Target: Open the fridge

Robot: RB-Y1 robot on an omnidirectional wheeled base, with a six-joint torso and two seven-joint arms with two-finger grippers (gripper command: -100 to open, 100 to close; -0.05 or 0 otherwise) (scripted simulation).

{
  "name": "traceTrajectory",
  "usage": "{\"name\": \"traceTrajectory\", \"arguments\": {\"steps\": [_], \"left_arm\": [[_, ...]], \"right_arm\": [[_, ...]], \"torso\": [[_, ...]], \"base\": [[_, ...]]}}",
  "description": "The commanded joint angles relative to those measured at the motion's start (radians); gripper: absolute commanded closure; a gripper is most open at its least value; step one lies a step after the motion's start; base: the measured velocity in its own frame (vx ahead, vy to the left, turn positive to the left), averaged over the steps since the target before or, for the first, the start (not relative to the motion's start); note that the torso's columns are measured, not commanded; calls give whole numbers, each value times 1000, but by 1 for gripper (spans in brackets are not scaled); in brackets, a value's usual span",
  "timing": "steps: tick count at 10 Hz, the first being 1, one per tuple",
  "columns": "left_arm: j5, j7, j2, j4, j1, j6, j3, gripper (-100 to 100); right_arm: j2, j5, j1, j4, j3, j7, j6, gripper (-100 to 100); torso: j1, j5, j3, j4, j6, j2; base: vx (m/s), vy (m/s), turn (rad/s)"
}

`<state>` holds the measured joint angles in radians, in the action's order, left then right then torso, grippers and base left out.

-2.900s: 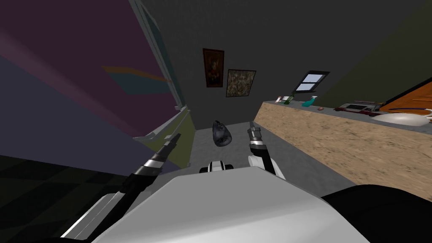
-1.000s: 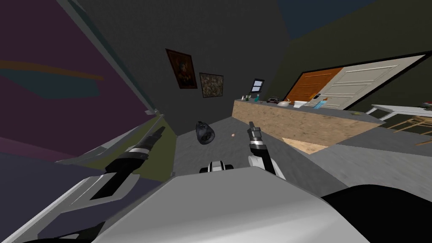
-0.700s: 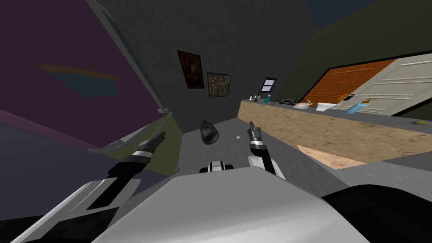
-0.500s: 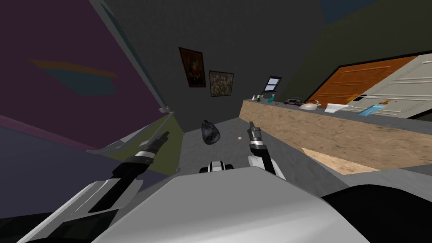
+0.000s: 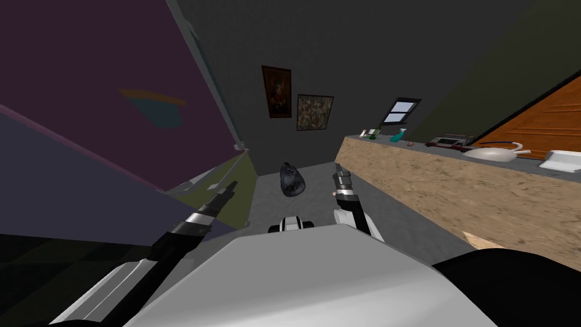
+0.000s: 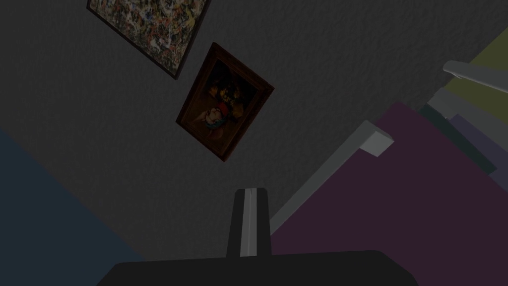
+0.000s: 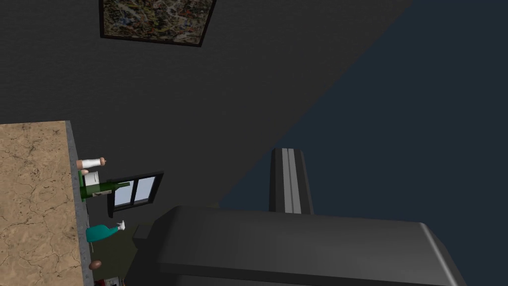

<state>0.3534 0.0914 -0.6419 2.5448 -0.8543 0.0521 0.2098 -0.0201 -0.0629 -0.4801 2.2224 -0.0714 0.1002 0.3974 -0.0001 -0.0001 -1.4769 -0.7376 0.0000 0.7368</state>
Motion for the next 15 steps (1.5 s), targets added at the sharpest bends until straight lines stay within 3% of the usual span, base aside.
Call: {"name": "traceTrajectory", "arguments": {"steps": [1,2,3,7,10,15], "left_arm": [[20,-28,14,46,-17,18,-57,100],[20,-23,15,36,-10,9,-51,100],[19,-22,12,10,-11,8,-48,-100],[-4,16,-20,-70,-3,-14,-2,-100],[-38,69,-62,-111,14,-45,64,-100],[-94,155,-128,-128,43,-96,168,-100]], "right_arm": [[0,0,0,0,0,0,0,0],[0,0,0,0,0,0,0,0],[0,0,1,0,0,0,0,0],[0,0,0,0,0,0,0,0],[0,0,0,0,0,0,0,0],[0,0,0,0,0,0,0,0]], "torso": [[0,0,2,-1,1,3],[0,0,3,-1,0,4],[-1,0,3,-1,1,5],[1,0,-1,0,0,-1],[1,0,0,0,0,0],[0,0,1,-1,0,1]], "base": [[76,28,256],[39,9,65],[21,3,-15],[60,25,-2],[113,44,-10],[141,43,-10]]}}
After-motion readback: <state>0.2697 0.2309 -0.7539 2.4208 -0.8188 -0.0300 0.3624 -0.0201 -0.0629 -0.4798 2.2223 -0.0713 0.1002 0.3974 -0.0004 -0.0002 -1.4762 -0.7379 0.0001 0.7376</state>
